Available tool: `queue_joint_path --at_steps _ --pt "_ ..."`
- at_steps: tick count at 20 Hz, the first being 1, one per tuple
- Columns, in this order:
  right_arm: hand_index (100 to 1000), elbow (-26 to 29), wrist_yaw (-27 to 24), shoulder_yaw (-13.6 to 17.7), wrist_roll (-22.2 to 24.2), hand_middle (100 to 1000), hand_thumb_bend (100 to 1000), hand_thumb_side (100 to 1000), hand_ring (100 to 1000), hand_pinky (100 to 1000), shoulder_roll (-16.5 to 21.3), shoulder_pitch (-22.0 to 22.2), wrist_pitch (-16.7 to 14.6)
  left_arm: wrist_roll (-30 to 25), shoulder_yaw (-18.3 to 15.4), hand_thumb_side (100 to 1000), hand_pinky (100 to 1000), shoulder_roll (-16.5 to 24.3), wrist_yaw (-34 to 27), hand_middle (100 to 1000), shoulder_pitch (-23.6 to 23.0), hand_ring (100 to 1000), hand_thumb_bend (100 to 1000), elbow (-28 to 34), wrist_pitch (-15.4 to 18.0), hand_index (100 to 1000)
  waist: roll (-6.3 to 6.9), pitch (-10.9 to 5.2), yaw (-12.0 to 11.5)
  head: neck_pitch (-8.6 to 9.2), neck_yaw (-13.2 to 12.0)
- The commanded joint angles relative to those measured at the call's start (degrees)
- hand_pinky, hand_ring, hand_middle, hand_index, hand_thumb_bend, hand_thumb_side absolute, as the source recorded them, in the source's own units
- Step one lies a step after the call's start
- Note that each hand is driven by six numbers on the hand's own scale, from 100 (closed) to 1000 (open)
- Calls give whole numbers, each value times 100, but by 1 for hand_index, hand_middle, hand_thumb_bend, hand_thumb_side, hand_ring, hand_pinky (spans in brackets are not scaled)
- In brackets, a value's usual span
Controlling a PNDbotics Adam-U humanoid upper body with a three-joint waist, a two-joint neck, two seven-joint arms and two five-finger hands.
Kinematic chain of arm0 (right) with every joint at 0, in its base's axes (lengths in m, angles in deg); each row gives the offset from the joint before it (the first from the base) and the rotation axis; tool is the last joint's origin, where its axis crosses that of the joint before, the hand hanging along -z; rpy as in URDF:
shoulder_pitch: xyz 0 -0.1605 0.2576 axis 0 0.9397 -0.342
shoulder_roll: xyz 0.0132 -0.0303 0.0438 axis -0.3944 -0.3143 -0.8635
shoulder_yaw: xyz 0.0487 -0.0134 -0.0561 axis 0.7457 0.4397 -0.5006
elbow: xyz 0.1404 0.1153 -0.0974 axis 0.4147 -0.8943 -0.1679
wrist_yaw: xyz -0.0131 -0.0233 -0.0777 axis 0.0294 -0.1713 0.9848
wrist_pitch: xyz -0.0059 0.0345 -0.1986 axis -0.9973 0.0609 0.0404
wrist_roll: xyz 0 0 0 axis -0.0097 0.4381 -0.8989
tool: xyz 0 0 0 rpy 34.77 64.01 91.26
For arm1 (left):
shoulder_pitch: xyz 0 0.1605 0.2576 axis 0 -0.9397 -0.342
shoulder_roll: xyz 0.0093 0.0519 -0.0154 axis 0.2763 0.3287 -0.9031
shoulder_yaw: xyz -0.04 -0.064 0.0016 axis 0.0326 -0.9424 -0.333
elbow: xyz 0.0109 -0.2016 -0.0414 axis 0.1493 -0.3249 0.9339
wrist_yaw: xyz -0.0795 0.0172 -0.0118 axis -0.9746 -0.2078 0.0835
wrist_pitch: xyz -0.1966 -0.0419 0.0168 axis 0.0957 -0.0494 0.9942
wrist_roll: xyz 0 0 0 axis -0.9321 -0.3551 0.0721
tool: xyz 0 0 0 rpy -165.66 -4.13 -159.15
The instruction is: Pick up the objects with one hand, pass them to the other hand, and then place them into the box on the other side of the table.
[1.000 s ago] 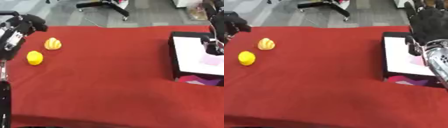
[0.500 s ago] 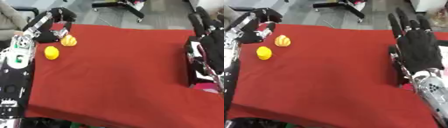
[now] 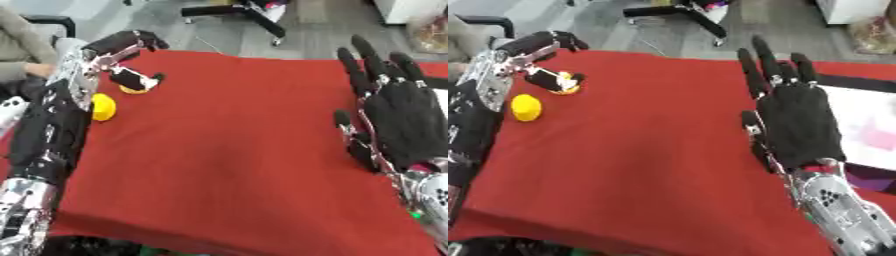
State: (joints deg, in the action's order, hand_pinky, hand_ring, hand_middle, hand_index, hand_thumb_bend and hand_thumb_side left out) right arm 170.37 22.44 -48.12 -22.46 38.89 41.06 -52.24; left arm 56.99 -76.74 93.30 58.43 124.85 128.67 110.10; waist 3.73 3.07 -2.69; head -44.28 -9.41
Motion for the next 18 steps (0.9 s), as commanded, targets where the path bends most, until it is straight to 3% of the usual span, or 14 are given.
queue_joint_path --at_steps 1,4,8,13,18 --pt "1000 110 -20 20 14 1000 339 100 729 909 27 -97 -42 558 -54 350 860 167 1245 802 287 789 404 -546 -346 910 1 -109 16 16 33" --pt "1000 110 -25 28 70 1000 334 100 727 913 41 -100 -58 890 -142 394 864 193 2014 804 384 791 498 -959 -674 914 11 -116 33 16 77" --pt "1000 110 -27 45 88 1000 343 100 726 913 59 -113 -96 1180 -212 411 868 347 2568 799 416 792 538 -1302 -930 910 24 -126 52 16 136" --pt "1000 110 -37 61 100 1000 340 100 724 911 86 -106 -94 1067 -268 410 867 643 2567 787 362 789 504 -1585 -944 901 41 -146 45 16 178" --pt "1000 110 -46 76 109 1000 338 100 723 909 106 -89 -93 666 -341 386 855 895 2210 761 272 773 408 -1720 -867 876 43 -164 24 16 157"
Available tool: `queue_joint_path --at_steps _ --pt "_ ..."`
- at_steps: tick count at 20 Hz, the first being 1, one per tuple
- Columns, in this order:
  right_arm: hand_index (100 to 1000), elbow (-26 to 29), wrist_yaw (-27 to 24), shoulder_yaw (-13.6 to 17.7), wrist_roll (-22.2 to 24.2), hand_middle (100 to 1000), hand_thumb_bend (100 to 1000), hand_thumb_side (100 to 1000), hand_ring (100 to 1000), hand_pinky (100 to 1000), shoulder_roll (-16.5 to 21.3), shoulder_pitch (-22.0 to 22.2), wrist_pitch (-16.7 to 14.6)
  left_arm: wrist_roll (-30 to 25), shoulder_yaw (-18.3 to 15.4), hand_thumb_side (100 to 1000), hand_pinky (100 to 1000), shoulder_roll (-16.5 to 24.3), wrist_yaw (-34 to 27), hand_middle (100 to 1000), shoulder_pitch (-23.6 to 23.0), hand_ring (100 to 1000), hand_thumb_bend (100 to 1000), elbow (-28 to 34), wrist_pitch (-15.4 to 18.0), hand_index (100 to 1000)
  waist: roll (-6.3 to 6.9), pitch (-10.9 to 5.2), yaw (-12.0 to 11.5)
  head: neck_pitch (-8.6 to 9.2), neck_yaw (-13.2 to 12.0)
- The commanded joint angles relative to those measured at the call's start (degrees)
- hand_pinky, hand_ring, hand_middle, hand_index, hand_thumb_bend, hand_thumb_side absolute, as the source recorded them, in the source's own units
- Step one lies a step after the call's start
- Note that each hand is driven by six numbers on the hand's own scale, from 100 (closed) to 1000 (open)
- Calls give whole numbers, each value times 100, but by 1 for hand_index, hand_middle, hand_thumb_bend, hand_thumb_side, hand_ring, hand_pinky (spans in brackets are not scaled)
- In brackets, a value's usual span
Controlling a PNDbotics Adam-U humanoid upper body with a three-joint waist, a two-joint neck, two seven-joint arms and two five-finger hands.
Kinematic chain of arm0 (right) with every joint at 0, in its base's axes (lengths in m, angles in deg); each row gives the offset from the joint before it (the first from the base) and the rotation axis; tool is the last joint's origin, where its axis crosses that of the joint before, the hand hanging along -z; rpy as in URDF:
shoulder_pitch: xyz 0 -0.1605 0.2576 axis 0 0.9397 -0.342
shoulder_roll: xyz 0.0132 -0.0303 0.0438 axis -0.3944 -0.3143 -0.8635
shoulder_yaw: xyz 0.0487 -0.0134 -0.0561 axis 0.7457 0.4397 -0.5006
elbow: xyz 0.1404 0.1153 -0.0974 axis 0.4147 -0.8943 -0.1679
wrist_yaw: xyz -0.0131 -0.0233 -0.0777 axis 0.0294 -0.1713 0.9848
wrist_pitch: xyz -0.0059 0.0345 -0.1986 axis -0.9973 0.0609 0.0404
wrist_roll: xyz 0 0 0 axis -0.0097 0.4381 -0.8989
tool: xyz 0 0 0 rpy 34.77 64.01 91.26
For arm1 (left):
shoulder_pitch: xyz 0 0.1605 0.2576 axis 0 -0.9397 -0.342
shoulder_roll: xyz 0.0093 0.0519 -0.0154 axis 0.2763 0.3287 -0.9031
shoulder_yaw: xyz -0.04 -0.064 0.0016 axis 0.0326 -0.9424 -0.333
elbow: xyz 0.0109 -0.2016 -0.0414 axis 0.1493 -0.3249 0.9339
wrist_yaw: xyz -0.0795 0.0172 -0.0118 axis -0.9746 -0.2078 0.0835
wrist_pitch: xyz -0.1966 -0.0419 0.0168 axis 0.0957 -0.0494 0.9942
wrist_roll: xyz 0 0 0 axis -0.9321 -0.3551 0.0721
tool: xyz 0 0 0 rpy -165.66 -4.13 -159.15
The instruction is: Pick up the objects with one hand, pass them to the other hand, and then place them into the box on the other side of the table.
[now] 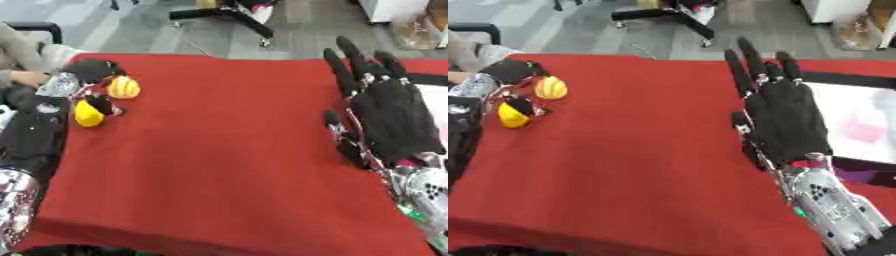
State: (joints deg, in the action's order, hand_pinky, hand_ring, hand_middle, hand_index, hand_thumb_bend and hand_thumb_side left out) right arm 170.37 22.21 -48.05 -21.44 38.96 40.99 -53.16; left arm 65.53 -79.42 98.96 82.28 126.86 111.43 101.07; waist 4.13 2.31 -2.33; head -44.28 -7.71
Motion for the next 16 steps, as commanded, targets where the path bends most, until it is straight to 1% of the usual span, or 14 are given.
queue_joint_path --at_steps 1,6,10,12,15,16 --pt "1000 110 -25 68 13 1000 339 100 723 909 102 -78 3 -287 -95 381 852 367 -289 758 47 768 391 -3 61 874 2 -90 -18 16 -16" --pt "1000 110 -32 52 8 1000 337 100 725 906 101 -58 31 -790 -125 387 846 511 -696 744 -82 754 385 -34 118 866 -1 -92 -42 16 -31" --pt "1000 110 -41 32 10 1000 338 100 725 906 97 -44 44 -896 -139 377 833 560 -865 729 -184 736 375 -66 32 852 -6 -91 -57 16 -33" --pt "1000 110 -44 23 12 1000 338 100 726 905 93 -37 51 -709 -160 354 826 562 -922 725 -236 730 352 -50 -46 847 -9 -91 -65 16 -32" --pt "1000 110 -46 8 15 1000 331 100 726 906 86 -31 59 -186 -192 321 821 544 -1012 727 -323 730 326 -47 -235 847 -13 -88 -75 16 -26" --pt "1000 110 -46 5 15 1000 332 100 727 905 84 -29 62 24 -197 286 821 535 -1047 731 -350 730 344 -64 -301 847 -14 -87 -77 16 -20"
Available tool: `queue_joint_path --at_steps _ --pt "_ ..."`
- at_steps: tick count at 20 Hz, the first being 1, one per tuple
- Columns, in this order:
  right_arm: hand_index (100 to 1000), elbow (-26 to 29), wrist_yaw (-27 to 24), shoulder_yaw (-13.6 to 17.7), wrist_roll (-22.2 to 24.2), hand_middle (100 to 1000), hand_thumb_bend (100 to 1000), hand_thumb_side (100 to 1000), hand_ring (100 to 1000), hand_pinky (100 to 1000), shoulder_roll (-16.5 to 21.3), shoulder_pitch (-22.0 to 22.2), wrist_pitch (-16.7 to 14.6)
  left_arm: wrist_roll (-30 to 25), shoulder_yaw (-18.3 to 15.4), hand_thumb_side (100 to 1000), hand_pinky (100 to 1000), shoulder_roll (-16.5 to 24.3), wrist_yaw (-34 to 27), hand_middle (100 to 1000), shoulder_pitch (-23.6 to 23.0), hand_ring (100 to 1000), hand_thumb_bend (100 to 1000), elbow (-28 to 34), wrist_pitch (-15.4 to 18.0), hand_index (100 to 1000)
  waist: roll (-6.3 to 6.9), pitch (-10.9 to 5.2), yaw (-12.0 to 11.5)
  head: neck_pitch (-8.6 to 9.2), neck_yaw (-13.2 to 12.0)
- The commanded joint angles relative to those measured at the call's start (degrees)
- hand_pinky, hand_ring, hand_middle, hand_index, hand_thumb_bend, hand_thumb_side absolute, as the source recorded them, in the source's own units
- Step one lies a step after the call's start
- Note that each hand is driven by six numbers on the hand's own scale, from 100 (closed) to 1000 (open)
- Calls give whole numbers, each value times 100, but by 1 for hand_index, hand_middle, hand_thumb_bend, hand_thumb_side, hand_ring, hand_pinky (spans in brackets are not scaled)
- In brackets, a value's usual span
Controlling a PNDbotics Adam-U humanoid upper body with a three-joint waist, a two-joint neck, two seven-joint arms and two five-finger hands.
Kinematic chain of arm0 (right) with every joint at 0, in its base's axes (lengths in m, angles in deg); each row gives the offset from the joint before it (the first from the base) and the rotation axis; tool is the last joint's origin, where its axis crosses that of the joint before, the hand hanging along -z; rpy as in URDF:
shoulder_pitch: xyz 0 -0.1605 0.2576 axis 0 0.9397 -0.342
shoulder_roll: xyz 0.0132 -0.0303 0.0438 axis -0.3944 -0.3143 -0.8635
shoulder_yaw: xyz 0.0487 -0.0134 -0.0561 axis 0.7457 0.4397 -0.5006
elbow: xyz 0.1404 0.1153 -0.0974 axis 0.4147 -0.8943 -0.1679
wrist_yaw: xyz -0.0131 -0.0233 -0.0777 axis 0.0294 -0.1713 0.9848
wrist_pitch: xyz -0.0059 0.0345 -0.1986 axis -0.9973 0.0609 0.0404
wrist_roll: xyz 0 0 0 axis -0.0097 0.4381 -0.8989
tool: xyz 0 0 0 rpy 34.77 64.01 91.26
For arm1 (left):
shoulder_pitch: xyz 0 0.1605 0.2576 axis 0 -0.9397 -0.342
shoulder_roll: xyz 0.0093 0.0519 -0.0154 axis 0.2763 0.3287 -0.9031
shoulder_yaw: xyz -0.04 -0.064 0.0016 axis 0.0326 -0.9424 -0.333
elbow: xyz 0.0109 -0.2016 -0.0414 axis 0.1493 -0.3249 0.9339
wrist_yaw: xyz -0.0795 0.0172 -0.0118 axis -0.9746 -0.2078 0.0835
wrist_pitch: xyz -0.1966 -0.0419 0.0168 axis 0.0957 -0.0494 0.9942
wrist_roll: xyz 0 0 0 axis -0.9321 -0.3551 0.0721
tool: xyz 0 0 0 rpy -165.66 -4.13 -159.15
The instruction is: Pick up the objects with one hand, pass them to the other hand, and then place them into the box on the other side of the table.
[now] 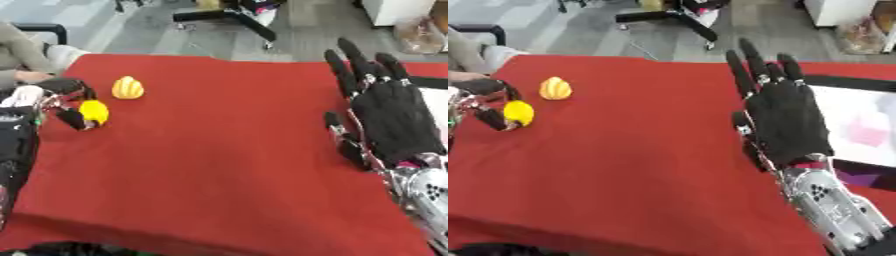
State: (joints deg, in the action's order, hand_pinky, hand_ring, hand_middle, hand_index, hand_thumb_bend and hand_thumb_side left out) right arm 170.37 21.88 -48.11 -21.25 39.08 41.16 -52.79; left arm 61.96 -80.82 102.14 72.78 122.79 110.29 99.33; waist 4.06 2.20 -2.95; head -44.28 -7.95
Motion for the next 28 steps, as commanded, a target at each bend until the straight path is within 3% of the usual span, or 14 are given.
queue_joint_path --at_steps 1,4,12,16,23,26,27,28 --pt "1000 110 -13 7 -4 1000 322 100 727 905 69 -43 30 592 -51 308 821 208 -130 733 31 732 318 23 -183 851 -9 -74 -16 16 10" --pt "1000 110 -19 -9 -10 1000 310 100 729 903 59 -40 45 994 37 317 831 198 -191 763 -26 754 320 -168 -276 875 -11 -67 -16 16 9" --pt "1000 110 -34 -39 -28 1000 284 100 733 899 43 -31 84 1222 251 325 833 168 -290 790 -74 764 321 -625 -492 887 -11 -56 -12 16 11" --pt "1000 110 -38 -49 -39 1000 268 100 734 897 36 -28 103 1496 295 292 787 131 -391 711 -103 697 283 -698 -535 819 -12 -52 -11 16 19" --pt "1000 110 -56 -66 -75 1000 227 100 735 893 27 -23 123 2472 326 197 618 92 -566 421 -141 440 182 -778 -705 569 -10 -47 -7 16 18" --pt "1000 110 -67 -67 -80 1000 227 100 735 893 27 -24 122 2799 383 197 618 90 -641 421 -150 440 182 -887 -740 569 -9 -47 -5 16 18" --pt "1000 110 -70 -68 -80 1000 211 100 736 893 29 -23 121 2873 401 183 581 90 -667 352 -146 381 119 -917 -744 485 -10 -48 -5 16 18" --pt "1000 110 -74 -68 -81 1000 208 100 736 893 32 -21 121 2963 410 183 578 84 -702 345 -148 375 107 -932 -742 476 -12 -48 -7 16 19"
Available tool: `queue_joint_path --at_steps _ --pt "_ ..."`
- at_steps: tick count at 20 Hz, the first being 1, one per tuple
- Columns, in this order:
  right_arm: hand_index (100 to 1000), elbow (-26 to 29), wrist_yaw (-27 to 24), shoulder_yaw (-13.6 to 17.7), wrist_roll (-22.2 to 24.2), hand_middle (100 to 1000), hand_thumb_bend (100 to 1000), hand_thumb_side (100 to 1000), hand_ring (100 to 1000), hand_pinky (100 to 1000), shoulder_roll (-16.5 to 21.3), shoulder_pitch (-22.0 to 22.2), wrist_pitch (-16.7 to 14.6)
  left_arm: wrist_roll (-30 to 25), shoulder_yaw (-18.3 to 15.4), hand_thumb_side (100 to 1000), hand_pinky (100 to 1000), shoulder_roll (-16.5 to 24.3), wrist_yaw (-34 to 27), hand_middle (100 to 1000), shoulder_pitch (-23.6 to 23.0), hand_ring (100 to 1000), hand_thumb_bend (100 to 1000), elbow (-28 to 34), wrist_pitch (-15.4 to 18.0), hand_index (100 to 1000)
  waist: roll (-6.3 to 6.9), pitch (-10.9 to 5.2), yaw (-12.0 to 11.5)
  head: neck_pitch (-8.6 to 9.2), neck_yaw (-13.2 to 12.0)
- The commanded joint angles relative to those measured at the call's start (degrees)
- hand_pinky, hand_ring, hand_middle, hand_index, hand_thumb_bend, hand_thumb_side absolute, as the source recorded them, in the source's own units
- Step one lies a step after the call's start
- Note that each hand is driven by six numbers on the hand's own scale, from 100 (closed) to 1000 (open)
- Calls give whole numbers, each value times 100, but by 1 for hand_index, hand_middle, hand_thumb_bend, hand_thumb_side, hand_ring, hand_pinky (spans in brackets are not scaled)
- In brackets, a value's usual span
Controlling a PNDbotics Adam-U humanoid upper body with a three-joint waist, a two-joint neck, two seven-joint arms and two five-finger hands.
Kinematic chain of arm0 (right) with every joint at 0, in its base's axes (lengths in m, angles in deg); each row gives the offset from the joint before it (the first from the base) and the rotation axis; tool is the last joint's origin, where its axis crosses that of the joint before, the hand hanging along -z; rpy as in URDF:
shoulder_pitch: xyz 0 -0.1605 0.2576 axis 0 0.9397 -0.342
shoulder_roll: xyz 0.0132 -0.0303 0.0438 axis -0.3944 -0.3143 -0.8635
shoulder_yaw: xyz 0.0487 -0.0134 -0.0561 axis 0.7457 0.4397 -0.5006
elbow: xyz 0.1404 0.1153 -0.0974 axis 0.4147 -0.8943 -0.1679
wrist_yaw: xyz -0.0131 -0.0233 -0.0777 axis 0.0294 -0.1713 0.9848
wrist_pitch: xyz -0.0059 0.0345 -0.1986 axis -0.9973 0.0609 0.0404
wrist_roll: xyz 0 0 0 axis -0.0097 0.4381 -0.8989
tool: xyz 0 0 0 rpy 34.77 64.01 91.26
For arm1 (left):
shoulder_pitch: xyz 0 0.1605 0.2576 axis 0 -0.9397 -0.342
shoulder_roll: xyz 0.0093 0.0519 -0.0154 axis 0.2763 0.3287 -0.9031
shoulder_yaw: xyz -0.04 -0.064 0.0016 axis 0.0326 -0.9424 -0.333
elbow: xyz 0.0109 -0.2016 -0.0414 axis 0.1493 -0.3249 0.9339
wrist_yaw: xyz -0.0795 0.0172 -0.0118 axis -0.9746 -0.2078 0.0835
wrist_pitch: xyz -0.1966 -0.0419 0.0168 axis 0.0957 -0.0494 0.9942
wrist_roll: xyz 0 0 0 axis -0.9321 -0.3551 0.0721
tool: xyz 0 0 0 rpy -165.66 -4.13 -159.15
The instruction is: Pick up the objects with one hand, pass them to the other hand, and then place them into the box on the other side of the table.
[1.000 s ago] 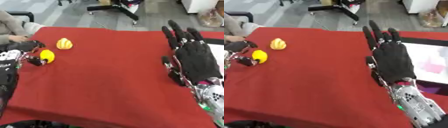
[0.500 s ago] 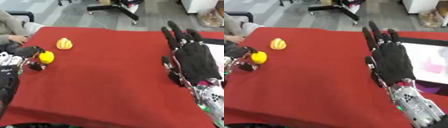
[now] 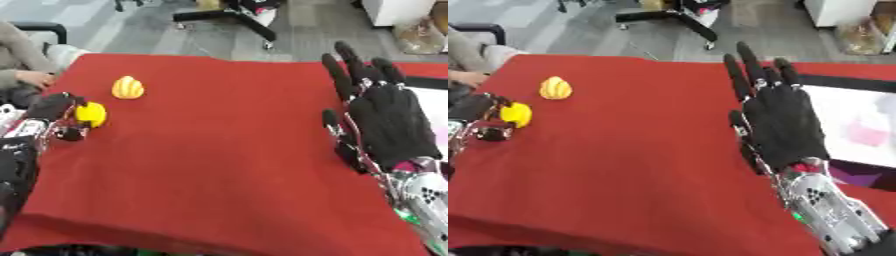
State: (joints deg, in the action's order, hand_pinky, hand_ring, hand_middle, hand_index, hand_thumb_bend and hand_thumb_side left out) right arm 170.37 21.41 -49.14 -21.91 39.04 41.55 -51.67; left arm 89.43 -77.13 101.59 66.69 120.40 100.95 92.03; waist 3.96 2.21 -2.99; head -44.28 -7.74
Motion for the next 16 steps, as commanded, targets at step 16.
queue_joint_path --at_steps 16 --pt "1000 110 -57 45 -40 1000 186 100 730 899 83 -43 -6 -475 -351 277 565 45 -1245 190 -56 339 100 1615 1283 322 -20 -60 -65 16 50"
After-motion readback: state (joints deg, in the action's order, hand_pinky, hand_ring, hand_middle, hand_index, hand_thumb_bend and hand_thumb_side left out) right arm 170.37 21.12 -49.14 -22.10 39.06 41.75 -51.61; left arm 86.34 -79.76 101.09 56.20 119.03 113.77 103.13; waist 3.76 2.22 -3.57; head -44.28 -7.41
